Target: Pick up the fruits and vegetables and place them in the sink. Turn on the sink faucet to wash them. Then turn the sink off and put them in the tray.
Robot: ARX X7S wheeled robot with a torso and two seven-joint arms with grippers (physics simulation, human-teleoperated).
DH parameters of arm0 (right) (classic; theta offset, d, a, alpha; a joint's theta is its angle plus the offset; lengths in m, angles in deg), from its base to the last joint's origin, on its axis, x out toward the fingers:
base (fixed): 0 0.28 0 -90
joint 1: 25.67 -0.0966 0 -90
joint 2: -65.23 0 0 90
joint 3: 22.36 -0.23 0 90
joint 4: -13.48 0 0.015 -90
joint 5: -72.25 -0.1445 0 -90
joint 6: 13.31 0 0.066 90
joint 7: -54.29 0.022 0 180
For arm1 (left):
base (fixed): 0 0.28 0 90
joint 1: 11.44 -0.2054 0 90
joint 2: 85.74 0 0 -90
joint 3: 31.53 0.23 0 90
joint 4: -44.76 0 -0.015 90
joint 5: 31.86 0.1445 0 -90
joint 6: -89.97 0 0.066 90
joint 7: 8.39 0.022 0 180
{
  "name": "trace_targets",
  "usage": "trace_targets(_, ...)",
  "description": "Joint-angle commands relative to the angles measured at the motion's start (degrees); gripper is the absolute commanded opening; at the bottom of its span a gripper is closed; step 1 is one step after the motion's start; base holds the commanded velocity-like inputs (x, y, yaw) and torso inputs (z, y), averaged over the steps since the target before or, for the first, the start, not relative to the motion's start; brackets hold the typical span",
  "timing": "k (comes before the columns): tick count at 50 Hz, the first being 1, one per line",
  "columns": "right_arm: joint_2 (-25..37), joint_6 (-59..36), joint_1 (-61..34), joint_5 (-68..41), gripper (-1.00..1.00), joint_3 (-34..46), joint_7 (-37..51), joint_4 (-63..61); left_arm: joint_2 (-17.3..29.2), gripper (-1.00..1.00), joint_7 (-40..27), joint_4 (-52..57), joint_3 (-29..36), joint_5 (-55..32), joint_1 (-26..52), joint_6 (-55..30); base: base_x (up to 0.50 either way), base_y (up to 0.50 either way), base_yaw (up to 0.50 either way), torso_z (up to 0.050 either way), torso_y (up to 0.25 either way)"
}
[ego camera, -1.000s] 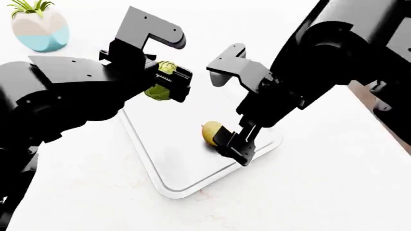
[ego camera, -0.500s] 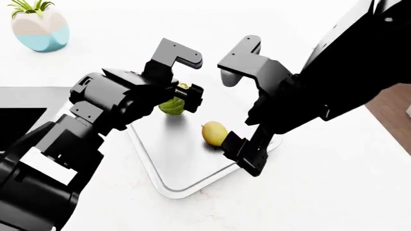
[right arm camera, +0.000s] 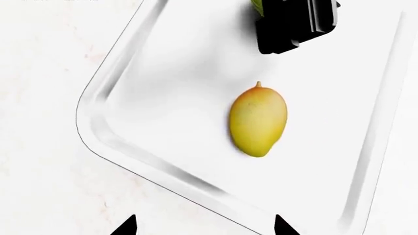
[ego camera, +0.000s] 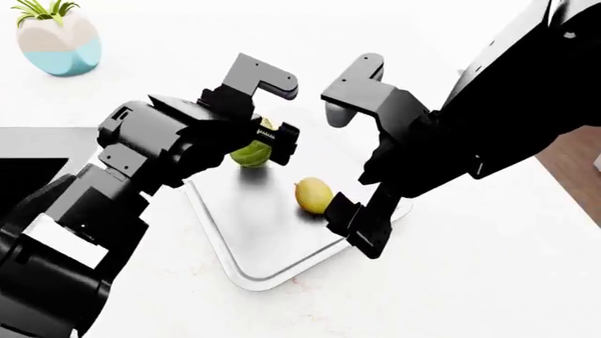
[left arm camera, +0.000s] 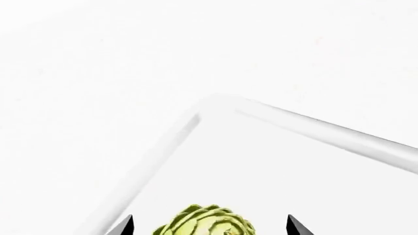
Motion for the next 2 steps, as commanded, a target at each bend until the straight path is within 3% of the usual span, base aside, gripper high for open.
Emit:
trace_targets(1,-0.6,0.59,-0.55,0.47,1.0,0.9,-1.05,0.56,4.62,1.0,-4.01,11.15,-2.71,-4.64,0.23,-5.31,0.0,0.0,0.0,0.0,0.0)
trace_targets(2,-0.7,0.56,-0.67,0.34,1.0,0.95,-0.98,0.6,5.16,1.0,-4.45,12.55,-3.26,-5.36,0.21,-5.78,0.0,0.0,0.0,0.0,0.0)
